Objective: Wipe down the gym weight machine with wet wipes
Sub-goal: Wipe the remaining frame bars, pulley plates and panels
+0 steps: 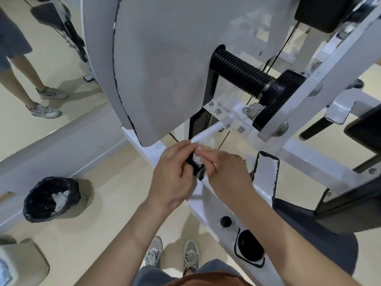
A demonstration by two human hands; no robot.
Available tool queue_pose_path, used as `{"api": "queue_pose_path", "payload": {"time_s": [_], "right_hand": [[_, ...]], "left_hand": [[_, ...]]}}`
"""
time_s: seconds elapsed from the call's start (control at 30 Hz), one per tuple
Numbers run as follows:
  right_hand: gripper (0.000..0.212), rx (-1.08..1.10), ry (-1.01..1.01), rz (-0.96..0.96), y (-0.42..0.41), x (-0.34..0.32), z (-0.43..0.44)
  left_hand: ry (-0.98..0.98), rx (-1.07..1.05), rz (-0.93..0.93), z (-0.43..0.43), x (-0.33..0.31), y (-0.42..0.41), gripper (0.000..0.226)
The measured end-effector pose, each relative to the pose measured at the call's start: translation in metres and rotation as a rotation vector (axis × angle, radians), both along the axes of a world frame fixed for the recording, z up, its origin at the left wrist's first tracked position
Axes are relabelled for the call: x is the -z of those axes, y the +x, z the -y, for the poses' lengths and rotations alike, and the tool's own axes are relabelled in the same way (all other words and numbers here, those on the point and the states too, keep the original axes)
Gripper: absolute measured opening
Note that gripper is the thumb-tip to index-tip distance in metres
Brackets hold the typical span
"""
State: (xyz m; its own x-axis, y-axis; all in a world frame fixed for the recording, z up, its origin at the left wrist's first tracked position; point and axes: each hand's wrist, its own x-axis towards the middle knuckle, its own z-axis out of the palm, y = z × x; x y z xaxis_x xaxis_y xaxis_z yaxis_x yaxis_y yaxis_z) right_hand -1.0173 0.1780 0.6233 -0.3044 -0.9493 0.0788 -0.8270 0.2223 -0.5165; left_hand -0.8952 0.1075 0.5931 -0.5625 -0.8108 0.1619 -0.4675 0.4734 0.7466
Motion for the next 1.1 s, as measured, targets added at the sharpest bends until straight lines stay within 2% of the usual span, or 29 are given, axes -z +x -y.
{"api": "queue_pose_path", "payload": {"time_s": [0.07,0.1,0.17,0.23,0.37,0.47,0.57,0.63,0.7,0.87,0.93,1.0,1.1], "right_hand": [[0.049,-0.081,0.115,-0.185,0.008,0.007,-0.011],[0.054,-0.103,0.12,-0.275,0.012,0.01,-0.017],[0.045,-0.168,0.034,-0.358,0.016,0.012,-0.021],[0.052,-0.238,0.018,-0.331,0.019,0.005,-0.01],[0.016,-0.281,0.113,-0.371,0.027,-0.001,0.01],[0.013,-0.341,0.061,-0.407,0.039,0.011,-0.016],[0.02,-0.201,0.15,-0.475,0.051,0.012,-0.042],[0.044,-0.105,0.157,-0.5,0.065,0.014,-0.048],[0.054,-0.023,0.171,-0.542,0.084,0.022,-0.038],[0.056,-0.013,0.191,-0.611,0.117,0.044,0.043],[0.059,-0.052,0.221,-0.637,0.125,0.044,0.076],[0.059,-0.026,0.276,-0.673,0.139,0.035,0.095],[0.059,0.088,0.325,-0.562,0.153,0.031,0.08]], "left_hand": [[-0.001,0.013,0.033,-0.011,0.005,0.006,0.061],[-0.006,0.013,0.041,-0.016,0.008,0.009,0.063],[-0.017,0.0,0.037,-0.024,0.01,0.015,0.064],[-0.028,-0.038,0.007,-0.023,0.009,0.016,0.063],[-0.045,-0.075,-0.013,-0.015,0.001,0.02,0.064],[-0.096,0.047,0.08,-0.02,0.009,0.033,0.063],[-0.143,0.113,0.111,-0.02,0.019,0.048,0.059],[-0.184,0.227,0.12,-0.014,0.02,0.055,0.059],[-0.251,0.32,0.136,-0.004,0.021,0.062,0.063],[-0.244,0.194,0.243,0.051,0.024,0.097,0.082],[-0.291,0.216,0.325,0.077,0.021,0.108,0.087],[-0.325,0.249,0.373,0.099,0.019,0.116,0.085],[-0.421,0.314,0.45,0.116,0.02,0.127,0.079]]}}
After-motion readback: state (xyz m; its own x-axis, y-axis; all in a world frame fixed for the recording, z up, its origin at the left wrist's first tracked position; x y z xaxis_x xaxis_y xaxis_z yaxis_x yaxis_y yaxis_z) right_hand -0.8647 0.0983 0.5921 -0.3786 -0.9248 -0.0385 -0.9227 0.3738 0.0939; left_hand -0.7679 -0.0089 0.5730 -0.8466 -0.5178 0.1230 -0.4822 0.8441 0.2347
